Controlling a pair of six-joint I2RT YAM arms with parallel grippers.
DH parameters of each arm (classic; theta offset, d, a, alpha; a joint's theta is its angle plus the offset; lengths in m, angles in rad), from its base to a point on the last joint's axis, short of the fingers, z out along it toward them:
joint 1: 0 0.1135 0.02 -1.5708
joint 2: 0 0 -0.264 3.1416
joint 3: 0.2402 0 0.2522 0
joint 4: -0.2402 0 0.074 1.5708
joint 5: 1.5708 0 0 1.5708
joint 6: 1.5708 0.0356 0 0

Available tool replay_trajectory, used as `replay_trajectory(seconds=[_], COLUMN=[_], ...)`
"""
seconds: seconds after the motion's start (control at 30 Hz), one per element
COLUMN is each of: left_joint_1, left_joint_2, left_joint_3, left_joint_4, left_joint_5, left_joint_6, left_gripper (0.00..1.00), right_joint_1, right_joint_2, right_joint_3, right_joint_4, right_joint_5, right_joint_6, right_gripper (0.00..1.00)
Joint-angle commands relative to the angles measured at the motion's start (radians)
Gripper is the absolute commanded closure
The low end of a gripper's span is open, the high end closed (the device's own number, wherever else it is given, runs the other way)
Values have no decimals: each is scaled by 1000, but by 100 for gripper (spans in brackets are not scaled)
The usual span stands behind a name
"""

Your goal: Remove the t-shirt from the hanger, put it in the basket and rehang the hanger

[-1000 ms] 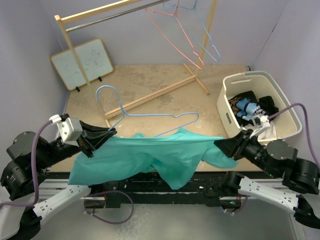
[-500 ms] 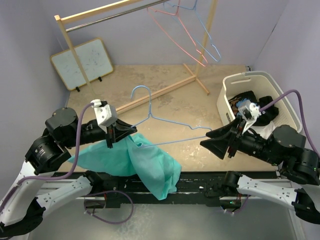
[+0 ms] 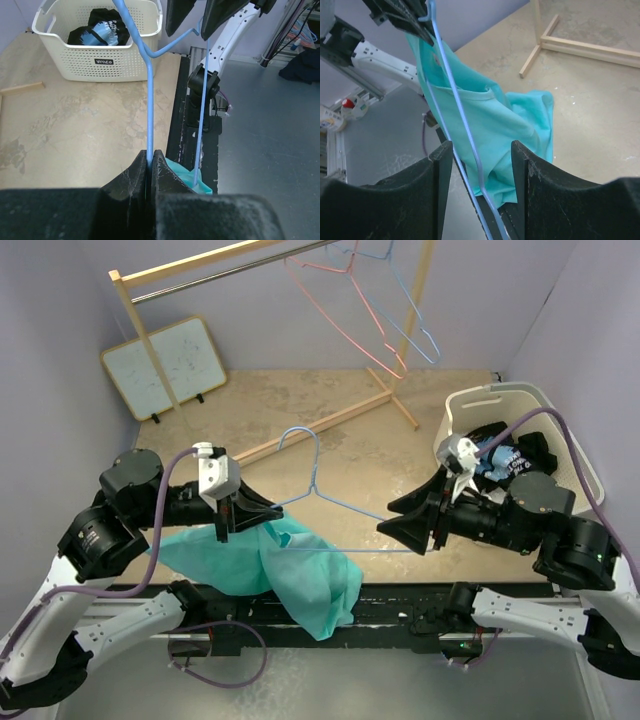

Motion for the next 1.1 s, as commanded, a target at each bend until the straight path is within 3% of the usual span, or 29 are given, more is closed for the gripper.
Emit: replay_trajectory(seconds=[0.0, 0.07, 0.13, 0.27, 0.3, 0.43, 0.5, 0.6, 0.67, 0.83, 1.07], left_joint_1=[3, 3, 3, 3, 3, 3, 2, 2, 2, 3, 2], left_joint_2=[-3, -6, -16, -30, -31, -12, 4, 18, 9, -85, -277], left_joint_3=[38, 32, 22, 4, -1, -16, -21, -27, -42, -125, -253], left_joint_4=[93, 111, 138, 186, 196, 217, 214, 201, 197, 191, 105], left_joint_5=[19, 6, -2, -63, -93, -209, -268, -333, -376, -492, -649], left_joint_6=[-3, -10, -20, -44, -50, -73, -86, -93, -101, -121, -197], left_gripper=[100, 100, 100, 100, 93, 26, 16, 11, 10, 11, 12], right_joint_1=[0, 1, 0, 0, 0, 1, 1, 0, 1, 0, 1], right_joint_2=[7, 6, 5, -4, -7, -28, -30, -28, -32, 19, 134], right_joint_3=[-28, -38, -50, -60, -56, -24, 3, 39, 47, 70, 131], right_joint_4=[71, 68, 58, 42, 29, -23, -100, -169, -201, -234, -267], right_joint_5=[-107, -109, -109, -68, -27, 194, 298, 423, 427, 391, 201], right_joint_6=[-30, -23, -21, -1, 10, 57, 86, 123, 143, 146, 107], right_gripper=[48, 50, 60, 98, 100, 100, 100, 100, 100, 100, 100])
